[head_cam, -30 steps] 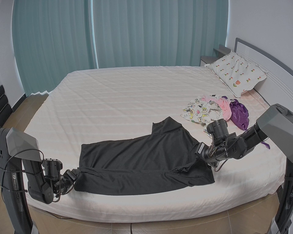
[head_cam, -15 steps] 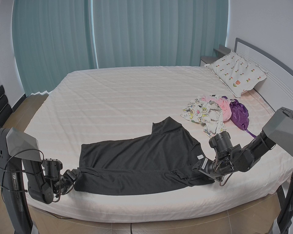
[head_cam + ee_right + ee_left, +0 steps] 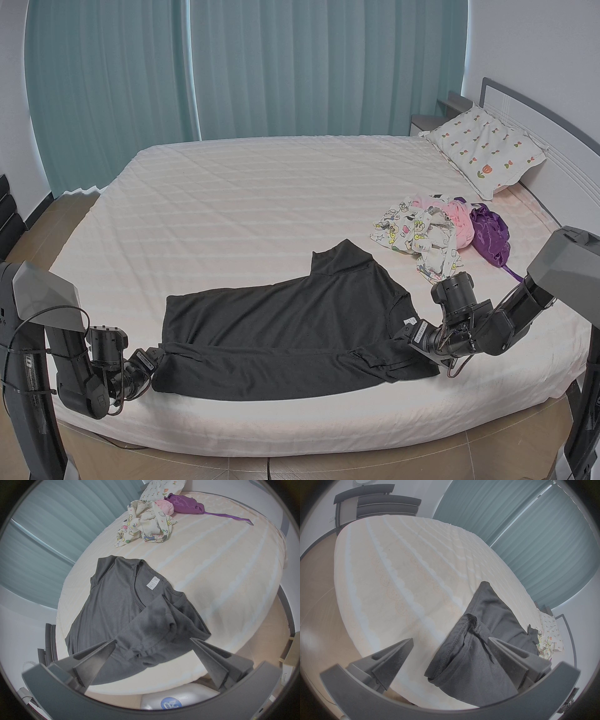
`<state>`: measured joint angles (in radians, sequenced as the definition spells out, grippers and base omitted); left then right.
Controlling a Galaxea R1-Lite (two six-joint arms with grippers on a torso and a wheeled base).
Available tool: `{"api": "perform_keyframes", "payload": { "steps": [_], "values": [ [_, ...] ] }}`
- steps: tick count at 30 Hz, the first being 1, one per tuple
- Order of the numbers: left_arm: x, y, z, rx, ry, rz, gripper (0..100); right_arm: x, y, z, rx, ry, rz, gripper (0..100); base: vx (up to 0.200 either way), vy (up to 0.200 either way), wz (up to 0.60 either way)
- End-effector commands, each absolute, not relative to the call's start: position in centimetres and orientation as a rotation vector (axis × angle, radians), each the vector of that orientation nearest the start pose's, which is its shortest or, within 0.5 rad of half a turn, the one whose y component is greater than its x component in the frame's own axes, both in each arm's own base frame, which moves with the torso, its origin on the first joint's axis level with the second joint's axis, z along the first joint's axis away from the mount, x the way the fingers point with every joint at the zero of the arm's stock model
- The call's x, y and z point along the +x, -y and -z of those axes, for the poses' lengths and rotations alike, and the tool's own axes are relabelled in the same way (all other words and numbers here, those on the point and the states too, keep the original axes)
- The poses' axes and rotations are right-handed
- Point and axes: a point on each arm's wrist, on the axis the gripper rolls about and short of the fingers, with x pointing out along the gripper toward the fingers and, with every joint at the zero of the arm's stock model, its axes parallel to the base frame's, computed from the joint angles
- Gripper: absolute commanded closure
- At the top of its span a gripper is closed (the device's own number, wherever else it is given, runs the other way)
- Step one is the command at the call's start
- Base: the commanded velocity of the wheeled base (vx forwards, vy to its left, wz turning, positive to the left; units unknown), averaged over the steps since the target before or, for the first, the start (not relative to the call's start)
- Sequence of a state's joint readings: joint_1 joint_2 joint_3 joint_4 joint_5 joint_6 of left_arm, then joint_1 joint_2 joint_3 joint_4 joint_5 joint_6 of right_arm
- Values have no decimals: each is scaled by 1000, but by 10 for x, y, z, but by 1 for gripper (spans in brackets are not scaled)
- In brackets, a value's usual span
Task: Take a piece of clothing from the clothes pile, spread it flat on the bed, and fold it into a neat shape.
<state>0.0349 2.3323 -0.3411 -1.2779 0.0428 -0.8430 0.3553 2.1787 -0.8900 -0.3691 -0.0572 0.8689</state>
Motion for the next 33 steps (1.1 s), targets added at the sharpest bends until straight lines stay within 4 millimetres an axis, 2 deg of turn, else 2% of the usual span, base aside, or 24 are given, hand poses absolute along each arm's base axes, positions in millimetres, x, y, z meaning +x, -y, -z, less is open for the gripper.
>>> {"api": "perform_keyframes", "payload": {
  "steps": [1, 9, 10, 17, 24, 33],
  "values": [
    [282, -11, 40, -803, -630, -367, 0, 338, -121, 1, 613, -967, 147, 0, 0, 0, 0],
    [282, -11, 40, -804, -624, -364, 0, 355, -123, 11, 624, -948, 152, 0, 0, 0, 0],
    [282, -11, 40, -804, -623, -363, 0, 356, -124, 13, 624, -948, 152, 100, 0, 0, 0],
    [282, -11, 40, -805, -624, -365, 0, 356, -124, 13, 620, -948, 160, 100, 0, 0, 0],
    [282, -11, 41, -801, -627, -365, 0, 345, -119, -4, 611, -919, 181, 100, 0, 0, 0],
    [282, -11, 41, -802, -626, -367, 0, 334, -116, 0, 599, -954, 190, 100, 0, 0, 0]
  ]
}}
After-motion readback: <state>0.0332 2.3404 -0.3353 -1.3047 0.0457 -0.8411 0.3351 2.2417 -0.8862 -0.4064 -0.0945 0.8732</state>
